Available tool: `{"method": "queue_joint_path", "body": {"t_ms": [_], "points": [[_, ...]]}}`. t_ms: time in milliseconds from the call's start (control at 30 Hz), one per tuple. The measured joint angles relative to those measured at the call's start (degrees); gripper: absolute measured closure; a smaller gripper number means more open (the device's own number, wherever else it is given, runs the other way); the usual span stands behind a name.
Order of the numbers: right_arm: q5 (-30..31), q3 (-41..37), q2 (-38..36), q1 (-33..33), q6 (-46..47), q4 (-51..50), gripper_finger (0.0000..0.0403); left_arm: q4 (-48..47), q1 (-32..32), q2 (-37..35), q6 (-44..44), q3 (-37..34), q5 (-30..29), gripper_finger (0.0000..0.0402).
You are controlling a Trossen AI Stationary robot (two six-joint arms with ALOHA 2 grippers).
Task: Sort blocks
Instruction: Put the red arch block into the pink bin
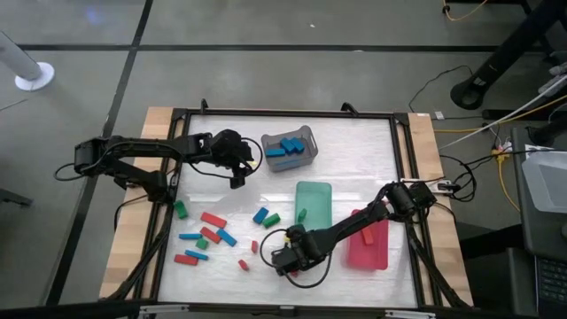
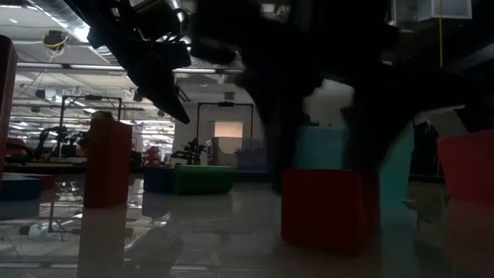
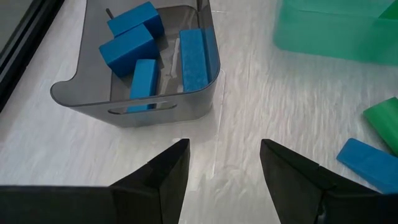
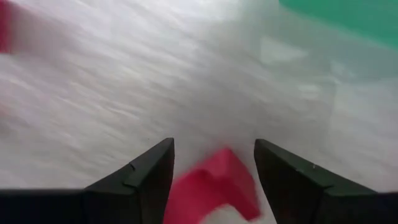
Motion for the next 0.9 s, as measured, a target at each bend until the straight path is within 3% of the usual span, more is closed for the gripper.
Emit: {"method": "queue_joint_path", "body": {"t_ms": [233, 400, 567, 900], "points": [[1.1, 5.7, -0.1, 0.2, 4.8, -3.8, 0.0178, 0.0, 0.0, 0.0, 0.0, 0.0, 0.0, 0.0218], [-3.1, 7.5, -0.1, 1.4, 11.7, -3.6, 0.0178, 0.0, 0.0, 0.0, 0.0, 0.0, 0.0, 0.0218], [-8.7, 7.6, -0.1, 2.7, 18.9, -3.7, 0.0178, -0.1, 0.0, 0.0, 0.0, 0.0, 0.0, 0.0218], [-6.9, 3.8, -0.1, 3.8, 32.3, -3.2, 0.0178, -0.1, 0.0, 0.0, 0.0, 0.0, 0.0, 0.0218]]}}
